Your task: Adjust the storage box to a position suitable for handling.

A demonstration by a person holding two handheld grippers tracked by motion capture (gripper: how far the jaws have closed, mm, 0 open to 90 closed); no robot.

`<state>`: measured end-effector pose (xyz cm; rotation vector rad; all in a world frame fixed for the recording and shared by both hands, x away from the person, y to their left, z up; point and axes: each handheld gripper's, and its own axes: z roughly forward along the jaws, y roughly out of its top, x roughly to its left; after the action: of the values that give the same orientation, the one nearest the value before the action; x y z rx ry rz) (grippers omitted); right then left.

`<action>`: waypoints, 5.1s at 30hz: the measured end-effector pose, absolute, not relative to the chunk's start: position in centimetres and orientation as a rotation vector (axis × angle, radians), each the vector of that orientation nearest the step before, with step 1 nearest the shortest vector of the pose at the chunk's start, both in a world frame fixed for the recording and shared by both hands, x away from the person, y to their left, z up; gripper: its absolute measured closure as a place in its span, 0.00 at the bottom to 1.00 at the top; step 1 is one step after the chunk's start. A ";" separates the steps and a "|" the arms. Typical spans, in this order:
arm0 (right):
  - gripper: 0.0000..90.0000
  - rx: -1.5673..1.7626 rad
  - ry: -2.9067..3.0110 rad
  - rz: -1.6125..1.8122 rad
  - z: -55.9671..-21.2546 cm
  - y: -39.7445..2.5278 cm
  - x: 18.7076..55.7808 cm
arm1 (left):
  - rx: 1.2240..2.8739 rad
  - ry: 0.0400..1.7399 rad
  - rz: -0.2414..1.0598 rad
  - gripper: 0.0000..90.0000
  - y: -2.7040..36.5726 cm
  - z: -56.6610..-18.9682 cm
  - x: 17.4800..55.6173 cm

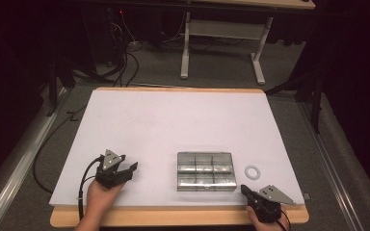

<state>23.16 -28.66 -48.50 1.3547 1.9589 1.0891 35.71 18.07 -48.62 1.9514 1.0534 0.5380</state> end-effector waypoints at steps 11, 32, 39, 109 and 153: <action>1.00 1.318 1.971 1.111 -48.0 -28.2 22.8 | 1.956 1.055 0.536 0.47 18.1 -48.6 35.7; 1.00 1.250 1.991 1.143 -47.3 -27.5 22.4 | 1.953 1.056 0.534 0.47 18.1 -48.6 35.8; 1.00 1.252 1.983 1.149 -47.3 -27.4 22.4 | 1.945 1.059 0.531 0.48 18.1 -48.6 35.7; 1.00 1.332 1.970 1.132 -48.5 -28.4 23.7 | 1.848 0.655 0.218 0.97 7.0 -45.0 30.2; 0.99 1.322 1.995 1.127 -49.1 -27.8 23.8 | 1.819 0.748 0.309 0.97 6.0 -45.0 35.0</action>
<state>23.80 -27.81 -49.15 1.3224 1.9953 1.1273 35.00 5.96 -45.00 1.8189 0.7478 0.3086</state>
